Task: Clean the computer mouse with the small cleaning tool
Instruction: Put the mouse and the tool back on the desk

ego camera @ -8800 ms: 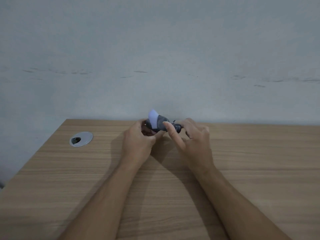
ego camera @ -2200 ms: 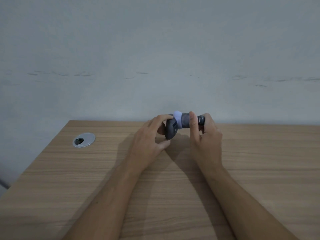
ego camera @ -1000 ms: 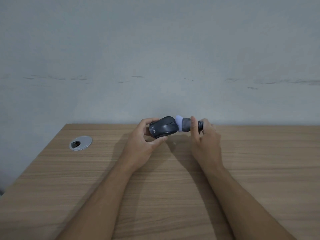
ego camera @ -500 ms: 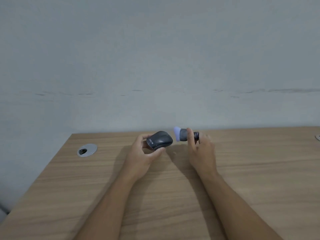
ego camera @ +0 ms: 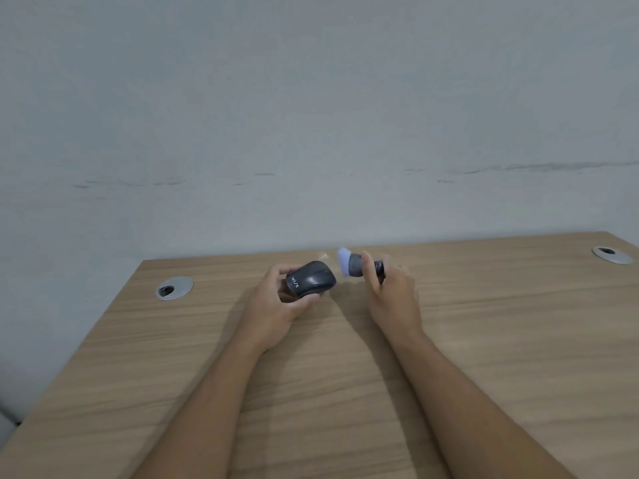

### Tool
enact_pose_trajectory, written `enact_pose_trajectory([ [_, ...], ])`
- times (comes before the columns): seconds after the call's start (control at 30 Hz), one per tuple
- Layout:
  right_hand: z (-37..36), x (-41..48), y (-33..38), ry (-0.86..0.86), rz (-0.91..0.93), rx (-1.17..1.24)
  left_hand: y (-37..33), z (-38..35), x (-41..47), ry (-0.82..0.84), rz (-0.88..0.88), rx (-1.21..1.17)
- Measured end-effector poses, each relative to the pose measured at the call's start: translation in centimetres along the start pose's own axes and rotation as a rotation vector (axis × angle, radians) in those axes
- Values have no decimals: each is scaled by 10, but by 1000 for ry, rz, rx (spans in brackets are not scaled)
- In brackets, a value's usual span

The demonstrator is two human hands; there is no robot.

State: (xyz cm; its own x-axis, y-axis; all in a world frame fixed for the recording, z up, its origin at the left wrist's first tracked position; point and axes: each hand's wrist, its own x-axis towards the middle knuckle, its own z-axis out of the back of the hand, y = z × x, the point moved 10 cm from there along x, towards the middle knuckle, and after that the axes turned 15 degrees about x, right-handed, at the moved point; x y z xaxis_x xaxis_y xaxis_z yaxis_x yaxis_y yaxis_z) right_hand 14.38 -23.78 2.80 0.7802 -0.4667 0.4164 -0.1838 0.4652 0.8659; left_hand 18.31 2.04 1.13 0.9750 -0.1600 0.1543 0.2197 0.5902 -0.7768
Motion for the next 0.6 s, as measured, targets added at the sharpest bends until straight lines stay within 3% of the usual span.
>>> enact_pose_trajectory([
  [0.3,-13,-25,5,117,124,-401,3,4,-12,-155,93,131],
  [0.6,-23,-46,14,271,88,-488,1,7,-20,-250,158,491],
])
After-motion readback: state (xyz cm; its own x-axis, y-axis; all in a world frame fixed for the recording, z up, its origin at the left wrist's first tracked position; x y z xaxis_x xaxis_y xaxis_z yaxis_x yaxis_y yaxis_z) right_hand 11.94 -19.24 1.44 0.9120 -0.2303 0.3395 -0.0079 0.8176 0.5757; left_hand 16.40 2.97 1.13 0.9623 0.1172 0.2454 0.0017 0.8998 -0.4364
